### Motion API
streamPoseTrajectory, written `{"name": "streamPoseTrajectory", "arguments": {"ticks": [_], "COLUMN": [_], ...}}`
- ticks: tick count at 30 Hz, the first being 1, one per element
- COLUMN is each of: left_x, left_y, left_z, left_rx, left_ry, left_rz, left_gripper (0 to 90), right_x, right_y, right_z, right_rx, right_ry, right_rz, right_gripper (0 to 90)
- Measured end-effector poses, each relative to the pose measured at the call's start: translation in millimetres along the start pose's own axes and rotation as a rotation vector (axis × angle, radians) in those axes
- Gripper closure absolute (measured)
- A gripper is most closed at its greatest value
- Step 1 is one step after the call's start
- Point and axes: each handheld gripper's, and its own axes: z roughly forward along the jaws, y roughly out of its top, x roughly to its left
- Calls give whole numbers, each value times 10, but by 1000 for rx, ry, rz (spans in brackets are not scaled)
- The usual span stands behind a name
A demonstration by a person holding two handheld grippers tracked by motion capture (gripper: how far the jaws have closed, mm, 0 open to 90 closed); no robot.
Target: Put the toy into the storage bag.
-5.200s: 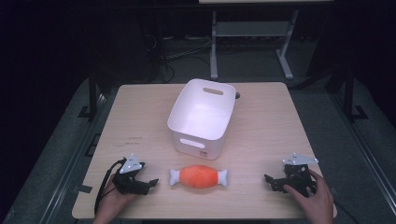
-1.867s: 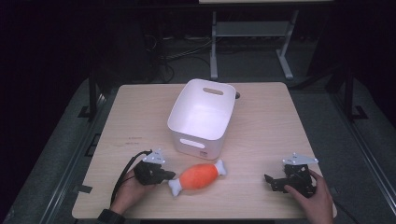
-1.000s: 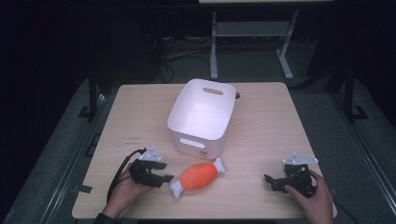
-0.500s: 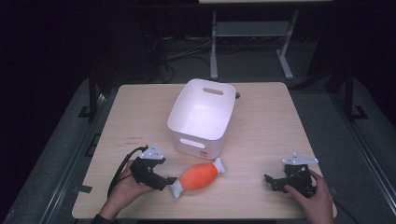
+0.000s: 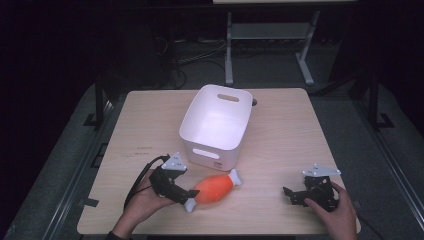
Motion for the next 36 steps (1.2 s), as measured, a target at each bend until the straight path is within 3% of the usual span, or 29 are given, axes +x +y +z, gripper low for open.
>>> {"name": "streamPoseTrajectory", "arguments": {"ticks": [24,36], "left_x": [-179,-143], "left_y": [232,299], "left_z": [337,498], "left_rx": [24,29], "left_ry": [-29,-46], "left_rz": [34,45], "left_gripper": [128,128], "right_x": [0,1], "right_y": [0,0], "right_z": [0,0], "right_rx": [0,0], "right_ry": [0,0], "right_rz": [0,1], "right_gripper": [5,5]}}
